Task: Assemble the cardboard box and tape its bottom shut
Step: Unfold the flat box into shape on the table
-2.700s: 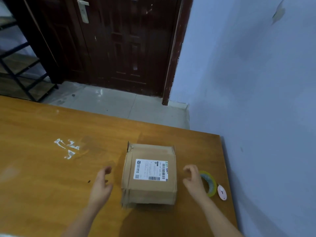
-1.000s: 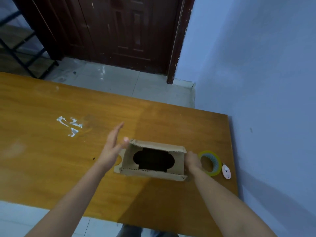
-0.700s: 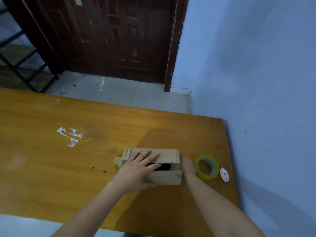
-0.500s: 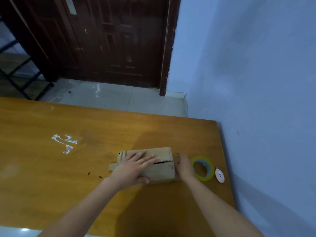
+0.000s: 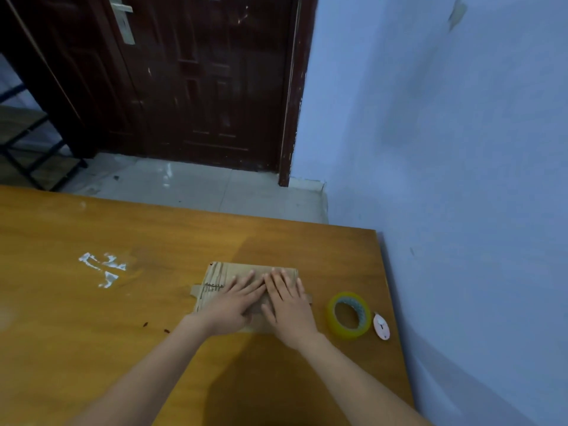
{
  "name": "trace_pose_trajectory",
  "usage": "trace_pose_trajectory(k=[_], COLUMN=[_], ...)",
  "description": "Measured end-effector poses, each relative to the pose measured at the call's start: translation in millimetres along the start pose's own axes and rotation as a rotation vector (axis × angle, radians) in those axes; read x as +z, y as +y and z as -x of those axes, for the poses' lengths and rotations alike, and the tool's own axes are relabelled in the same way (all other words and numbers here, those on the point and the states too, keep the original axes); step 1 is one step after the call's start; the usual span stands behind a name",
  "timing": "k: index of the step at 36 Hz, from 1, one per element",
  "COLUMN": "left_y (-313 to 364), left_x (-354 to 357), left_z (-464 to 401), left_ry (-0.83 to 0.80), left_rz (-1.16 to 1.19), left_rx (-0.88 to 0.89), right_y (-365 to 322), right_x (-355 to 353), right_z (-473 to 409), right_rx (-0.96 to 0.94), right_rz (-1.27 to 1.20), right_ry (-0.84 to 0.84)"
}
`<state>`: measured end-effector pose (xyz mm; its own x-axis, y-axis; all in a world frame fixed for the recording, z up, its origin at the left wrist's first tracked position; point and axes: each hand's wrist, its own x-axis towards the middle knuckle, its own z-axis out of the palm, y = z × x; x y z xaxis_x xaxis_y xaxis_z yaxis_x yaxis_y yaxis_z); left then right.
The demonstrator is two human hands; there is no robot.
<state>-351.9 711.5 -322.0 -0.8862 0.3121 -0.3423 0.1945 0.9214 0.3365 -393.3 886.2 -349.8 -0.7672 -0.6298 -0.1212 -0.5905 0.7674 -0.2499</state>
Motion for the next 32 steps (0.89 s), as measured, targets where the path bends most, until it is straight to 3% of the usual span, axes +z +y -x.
trace_pose_trajectory(k=[3,7,13,16,19,21,24,28,32], left_y=[3,14,13,12,10,10,11,10,10], left_x=[14,27,32,33,35,35,35,35,35], left_z=[4,-4,-8,-10,-12,-11,-12,-12,-11], left_ry=[0.163,0.237,0.286,0.292,0.278,0.274,0.277,0.279,0.291], left_rz=[0.083,-0.041,-0.097,-0.103,-0.135,-0.145,-0.144,-0.159,-0.130], left_rx=[-0.109,-0.277,-0.280,-0.299,-0.318,-0.316,-0.316,-0.314,-0.308], right_y=[-2,-6,2,18,51,78,105,113,109], right_x=[8,10,-1,-8,-6,1,15,28,31], right_z=[0,-1,0,9,23,34,46,47,40], right_rx=[0.027,0.057,0.018,0.169,0.429,0.619,0.759,0.733,0.717], right_rz=[0.039,0.003,-0.251,-0.518,-0.496,-0.373,-0.270,-0.179,-0.203], right_ry=[0.020,0.036,0.038,0.201,0.334,0.256,0.063,-0.082,-0.026])
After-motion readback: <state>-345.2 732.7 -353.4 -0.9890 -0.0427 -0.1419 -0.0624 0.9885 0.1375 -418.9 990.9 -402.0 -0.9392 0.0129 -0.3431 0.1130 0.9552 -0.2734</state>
